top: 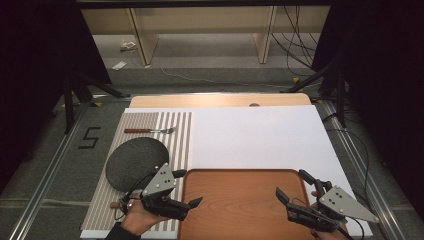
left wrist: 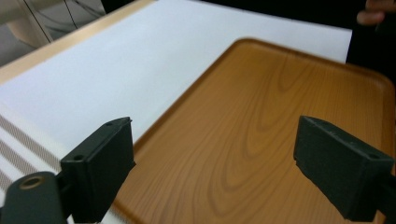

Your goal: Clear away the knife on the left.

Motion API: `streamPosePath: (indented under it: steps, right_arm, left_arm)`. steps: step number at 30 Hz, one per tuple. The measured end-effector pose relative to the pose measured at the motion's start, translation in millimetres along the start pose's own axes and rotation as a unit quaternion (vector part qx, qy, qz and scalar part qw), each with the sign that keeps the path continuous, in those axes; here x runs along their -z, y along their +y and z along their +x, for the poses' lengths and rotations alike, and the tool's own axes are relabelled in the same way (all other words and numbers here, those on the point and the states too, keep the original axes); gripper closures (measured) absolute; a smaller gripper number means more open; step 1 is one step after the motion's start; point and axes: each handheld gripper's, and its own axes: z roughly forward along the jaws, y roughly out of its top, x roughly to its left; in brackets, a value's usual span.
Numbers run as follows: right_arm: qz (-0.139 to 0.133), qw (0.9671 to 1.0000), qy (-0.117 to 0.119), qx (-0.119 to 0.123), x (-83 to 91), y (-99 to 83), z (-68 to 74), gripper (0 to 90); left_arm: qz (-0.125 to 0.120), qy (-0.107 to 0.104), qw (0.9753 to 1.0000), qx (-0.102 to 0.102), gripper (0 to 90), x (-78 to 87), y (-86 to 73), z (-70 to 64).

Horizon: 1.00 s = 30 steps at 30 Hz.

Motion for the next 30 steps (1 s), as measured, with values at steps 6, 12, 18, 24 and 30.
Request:
streamPosePath:
  steps: [6,12,18,24,30]
  right_arm:
    - [0.000,1.0000,0.000,0.000,-0.4,-0.1,0.0,16.6]
    - [0.000,1.0000,0.001,0.001,-0.5,-0.1,0.1,16.6]
    - [0.001,1.0000,0.002,0.001,-1.3,-0.4,0.3,16.6]
    - [0.000,1.0000,0.001,0.001,-1.3,-0.4,0.2,16.6]
    - [0.003,1.0000,0.001,0.002,-1.2,-0.3,0.5,16.6]
  left_arm:
    - [0.050,-0.006,0.9986,-0.015,11.3,9.4,-0.6,8.1]
    - [0.102,-0.015,0.9943,-0.025,11.6,17.2,-7.8,21.2]
    - [0.151,-0.004,0.9883,-0.023,11.0,19.1,-16.1,32.4]
    - [0.179,0.005,0.9834,-0.031,11.5,19.9,-20.4,36.1]
    - [0.214,0.006,0.9759,-0.042,12.1,18.9,-26.0,38.0]
